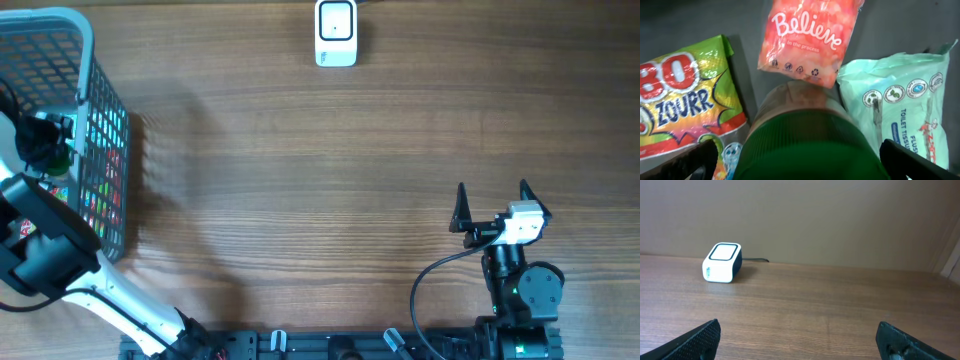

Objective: Scan the item barcode
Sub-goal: 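Grasp the green-lidded jar with the left gripper and lift it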

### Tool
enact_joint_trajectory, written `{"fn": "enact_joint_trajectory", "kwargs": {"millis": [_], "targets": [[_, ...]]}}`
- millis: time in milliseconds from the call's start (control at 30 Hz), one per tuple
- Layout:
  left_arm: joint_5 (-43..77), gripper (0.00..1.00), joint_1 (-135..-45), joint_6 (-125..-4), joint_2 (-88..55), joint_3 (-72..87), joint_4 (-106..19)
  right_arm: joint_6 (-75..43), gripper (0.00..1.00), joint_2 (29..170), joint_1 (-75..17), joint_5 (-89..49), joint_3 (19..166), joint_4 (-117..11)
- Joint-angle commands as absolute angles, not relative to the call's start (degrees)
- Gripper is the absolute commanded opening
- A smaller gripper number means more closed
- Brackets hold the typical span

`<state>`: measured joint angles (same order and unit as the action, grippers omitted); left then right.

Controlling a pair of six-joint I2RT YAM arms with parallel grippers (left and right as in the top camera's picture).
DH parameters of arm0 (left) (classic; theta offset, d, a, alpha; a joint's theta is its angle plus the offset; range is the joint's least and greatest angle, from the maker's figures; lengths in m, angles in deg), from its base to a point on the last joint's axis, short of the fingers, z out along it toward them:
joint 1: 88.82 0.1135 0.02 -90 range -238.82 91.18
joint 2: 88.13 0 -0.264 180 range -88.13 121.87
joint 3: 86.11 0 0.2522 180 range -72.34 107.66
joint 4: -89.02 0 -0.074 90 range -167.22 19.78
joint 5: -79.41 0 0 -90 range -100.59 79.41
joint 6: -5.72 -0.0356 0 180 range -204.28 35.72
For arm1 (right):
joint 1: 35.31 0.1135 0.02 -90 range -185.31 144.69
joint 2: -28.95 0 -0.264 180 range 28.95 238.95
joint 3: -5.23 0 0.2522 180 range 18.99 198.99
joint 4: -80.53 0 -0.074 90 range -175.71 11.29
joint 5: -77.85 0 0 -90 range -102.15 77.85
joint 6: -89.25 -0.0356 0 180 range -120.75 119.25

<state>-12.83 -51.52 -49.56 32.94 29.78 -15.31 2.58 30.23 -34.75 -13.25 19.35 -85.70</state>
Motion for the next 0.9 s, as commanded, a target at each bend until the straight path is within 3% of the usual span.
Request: {"fn": "enact_joint_trajectory", "kwargs": {"millis": [0, 700, 800, 867], "targets": [[-13.4, 1.00, -51.1, -48.9, 33.9, 30.3, -16.8, 3.4, 1.00, 30.3, -34.5, -14.0, 19.3, -85.9], [-13.2, 0.94, -51.9, -48.9, 34.0, 23.2, -23.1, 3.4, 1.00, 30.3, -34.5, -14.0, 19.3, -85.9], [-13.2, 0.81, -51.9, -48.9, 34.0, 22.9, -23.3, 3.4, 1.00, 30.3, -34.5, -14.0, 19.3, -85.9], [-13.2, 0.79, -51.9, -49.1, 34.0, 22.9, -23.3, 3.4, 1.00, 30.3, -34.5, -14.0, 19.3, -85.9]]}}
